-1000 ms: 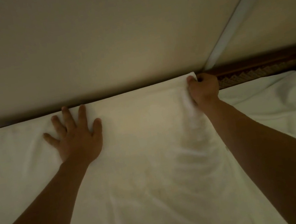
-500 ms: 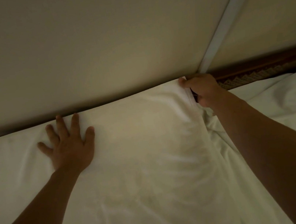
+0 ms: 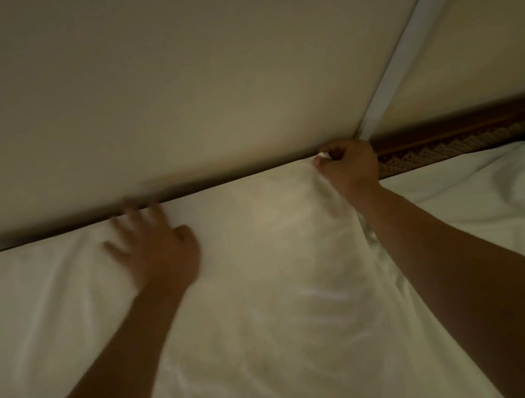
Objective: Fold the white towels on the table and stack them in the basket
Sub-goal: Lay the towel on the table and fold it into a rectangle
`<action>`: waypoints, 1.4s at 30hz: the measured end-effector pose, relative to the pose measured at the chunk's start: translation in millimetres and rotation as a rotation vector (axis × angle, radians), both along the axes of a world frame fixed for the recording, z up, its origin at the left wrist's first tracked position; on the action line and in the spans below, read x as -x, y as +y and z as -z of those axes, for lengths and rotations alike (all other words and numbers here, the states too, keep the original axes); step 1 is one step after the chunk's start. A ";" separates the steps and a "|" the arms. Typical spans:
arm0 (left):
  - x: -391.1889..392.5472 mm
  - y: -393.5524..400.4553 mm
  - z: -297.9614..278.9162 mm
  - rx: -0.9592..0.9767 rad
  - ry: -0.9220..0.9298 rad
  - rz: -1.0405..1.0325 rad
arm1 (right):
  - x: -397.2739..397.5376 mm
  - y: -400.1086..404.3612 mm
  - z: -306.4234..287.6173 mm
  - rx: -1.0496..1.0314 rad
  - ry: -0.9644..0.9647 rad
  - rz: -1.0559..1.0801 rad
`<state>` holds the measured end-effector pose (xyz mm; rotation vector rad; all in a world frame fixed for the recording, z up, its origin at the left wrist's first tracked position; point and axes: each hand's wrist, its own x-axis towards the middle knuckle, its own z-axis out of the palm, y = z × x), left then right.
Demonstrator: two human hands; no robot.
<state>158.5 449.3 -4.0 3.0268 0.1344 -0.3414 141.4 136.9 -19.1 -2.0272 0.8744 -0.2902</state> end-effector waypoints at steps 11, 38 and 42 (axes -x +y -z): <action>29.3 -50.7 26.4 0.034 -0.005 0.457 | -4.0 1.3 2.3 0.085 0.153 0.063; -31.4 314.9 17.0 -0.031 0.047 -0.162 | 46.1 154.7 10.9 0.668 0.484 -0.527; -14.6 272.5 8.3 -0.042 -0.044 -0.038 | 44.6 166.2 4.3 0.643 0.533 -0.482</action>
